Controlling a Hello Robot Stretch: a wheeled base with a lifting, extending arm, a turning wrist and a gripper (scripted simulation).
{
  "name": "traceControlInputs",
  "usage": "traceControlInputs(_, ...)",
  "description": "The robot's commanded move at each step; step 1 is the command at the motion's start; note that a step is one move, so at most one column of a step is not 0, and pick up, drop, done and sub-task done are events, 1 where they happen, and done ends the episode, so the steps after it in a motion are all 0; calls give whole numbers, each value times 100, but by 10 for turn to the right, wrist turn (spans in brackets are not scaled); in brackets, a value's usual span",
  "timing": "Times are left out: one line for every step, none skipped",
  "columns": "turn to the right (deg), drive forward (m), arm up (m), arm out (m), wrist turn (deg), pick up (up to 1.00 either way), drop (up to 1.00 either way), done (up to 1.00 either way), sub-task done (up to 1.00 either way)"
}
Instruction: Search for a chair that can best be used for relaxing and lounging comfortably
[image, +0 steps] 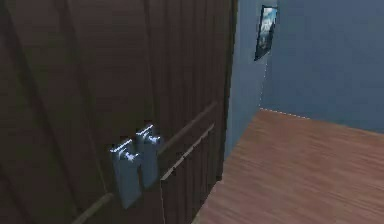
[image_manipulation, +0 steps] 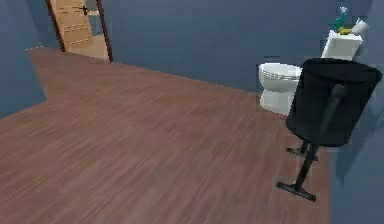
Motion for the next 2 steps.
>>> traceControlInputs(450,0,0,0,0,0,0,0,0)
traceControlInputs(210,0,0,0,0,0,0,0,0)
